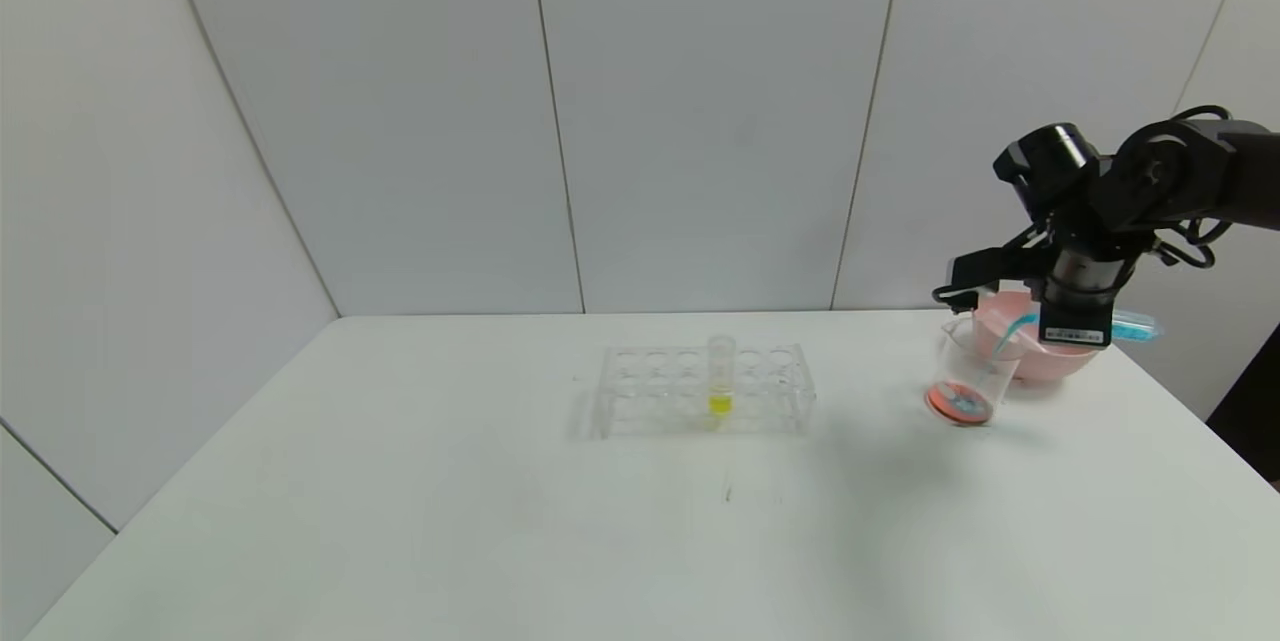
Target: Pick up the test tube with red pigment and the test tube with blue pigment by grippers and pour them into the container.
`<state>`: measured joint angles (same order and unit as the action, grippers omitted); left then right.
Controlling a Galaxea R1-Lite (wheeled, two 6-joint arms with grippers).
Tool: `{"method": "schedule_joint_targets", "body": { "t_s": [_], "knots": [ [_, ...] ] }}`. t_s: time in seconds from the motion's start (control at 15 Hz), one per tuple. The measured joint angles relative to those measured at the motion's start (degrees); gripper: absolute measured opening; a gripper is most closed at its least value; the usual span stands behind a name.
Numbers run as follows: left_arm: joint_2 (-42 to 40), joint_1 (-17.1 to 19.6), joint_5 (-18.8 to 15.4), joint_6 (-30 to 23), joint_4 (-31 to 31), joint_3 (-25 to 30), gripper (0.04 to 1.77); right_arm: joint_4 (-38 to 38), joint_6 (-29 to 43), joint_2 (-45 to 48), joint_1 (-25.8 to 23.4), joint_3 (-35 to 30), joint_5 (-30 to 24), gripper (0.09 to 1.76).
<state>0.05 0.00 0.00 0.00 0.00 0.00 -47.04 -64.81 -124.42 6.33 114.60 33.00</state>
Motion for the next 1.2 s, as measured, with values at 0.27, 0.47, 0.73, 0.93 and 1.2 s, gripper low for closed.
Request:
{"method": "schedule_joint_targets", "body": {
  "t_s": [0.27,0.47,0.73,0.93,1.2],
  "knots": [
    [0.00,0.00,0.00,0.00,0.00,0.00,1.76,0.22,-0.59,0.00,0.63,-0.02,1.16,0.49],
    [0.00,0.00,0.00,0.00,0.00,0.00,1.76,0.79,-1.93,-0.02,0.89,0.00,4.35,0.49],
    [0.00,0.00,0.00,0.00,0.00,0.00,1.76,1.72,-3.51,-0.13,0.98,0.00,4.79,0.49],
    [0.00,0.00,0.00,0.00,0.00,0.00,1.76,1.69,-4.02,-0.24,0.83,0.00,5.84,0.49],
    [0.00,0.00,0.00,0.00,0.00,0.00,1.76,1.85,-5.42,-0.34,0.98,0.00,9.09,0.49]
  ]
}}
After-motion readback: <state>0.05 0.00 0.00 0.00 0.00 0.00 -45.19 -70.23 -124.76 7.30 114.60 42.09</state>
